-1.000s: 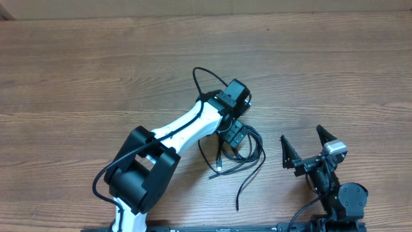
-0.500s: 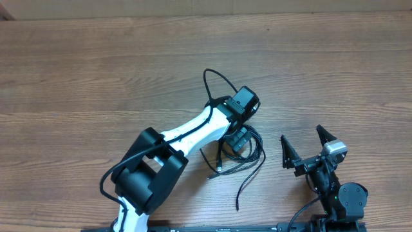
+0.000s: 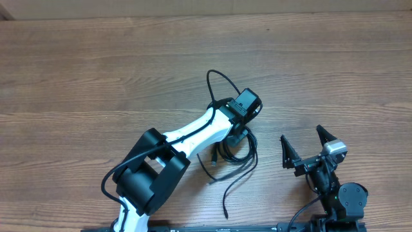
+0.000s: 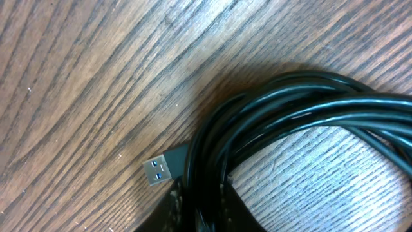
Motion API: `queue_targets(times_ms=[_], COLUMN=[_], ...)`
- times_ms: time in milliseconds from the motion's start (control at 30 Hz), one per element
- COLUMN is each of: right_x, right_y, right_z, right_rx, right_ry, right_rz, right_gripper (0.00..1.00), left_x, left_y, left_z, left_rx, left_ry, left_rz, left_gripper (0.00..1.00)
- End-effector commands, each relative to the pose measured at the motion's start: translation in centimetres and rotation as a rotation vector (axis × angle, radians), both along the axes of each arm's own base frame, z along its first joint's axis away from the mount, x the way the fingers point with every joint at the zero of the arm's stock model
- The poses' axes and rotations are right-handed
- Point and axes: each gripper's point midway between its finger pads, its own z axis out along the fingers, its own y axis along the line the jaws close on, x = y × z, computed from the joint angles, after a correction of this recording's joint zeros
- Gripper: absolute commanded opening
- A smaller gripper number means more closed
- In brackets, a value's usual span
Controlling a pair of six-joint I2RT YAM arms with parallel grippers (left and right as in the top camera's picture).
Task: Untangle cables
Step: 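Raise the held bundle and bring the right gripper toward it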
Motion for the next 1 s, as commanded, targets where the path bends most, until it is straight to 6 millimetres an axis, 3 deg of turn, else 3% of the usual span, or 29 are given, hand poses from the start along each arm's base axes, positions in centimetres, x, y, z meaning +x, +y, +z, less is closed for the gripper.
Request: queue_targets(times_ms=[0,133,233,333,467,533,600,633,733,833,967], right_x=[0.0,0.0,0.0,0.0,-1.3,-1.8,-2.7,-3.1,-3.6,-3.1,-2.2], right_y=[0.2,0.2,0.2,0.2,2.0,2.7,3.1,3.1,3.1,4.0,7.1], right_z=[-0.3,-0.3,-0.3,-0.2,4.2,4.6,4.5,4.7,6.1,7.7,10.5], right_rx=[0.003,0.003,0.003,0.003,0.288,0.303,0.311,0.316,0.325,0.326,0.309], right_ry=[0.001,0.001,0.000,-0.001,-0.049,-0.008,0.114,0.168,0.261,0.394,0.516], right_rz=[0.009,0.009,0.009,0.009,0.147,0.188,0.197,0.189,0.174,0.212,0.442], right_gripper=[1.00,1.00,1.00,1.00,1.00,1.00,1.00,1.00,1.00,1.00,1.00], left_x=[0.1,0.1,0.0,0.4,3.9,5.0,6.2,6.3,6.1,5.4,5.0], left_y=[0.0,0.0,0.1,0.2,0.2,0.1,0.1,-0.1,0.1,0.4,0.6], left_z=[-0.5,-0.5,-0.4,1.1,7.9,10.4,14.5,16.9,20.9,23.7,24.8], left_rx=[0.011,0.010,0.007,0.009,-0.050,-0.092,-0.174,-0.237,-0.313,-0.366,-0.396], left_ry=[0.001,0.001,0.008,0.015,-0.056,-0.099,-0.163,-0.190,-0.260,-0.296,-0.304], left_rz=[-0.001,-0.001,0.030,0.055,0.108,0.122,0.138,0.135,0.133,0.124,0.145], left_gripper=[0.11,0.04,0.04,0.04,0.04,0.04,0.04,0.04,0.04,0.04,0.04])
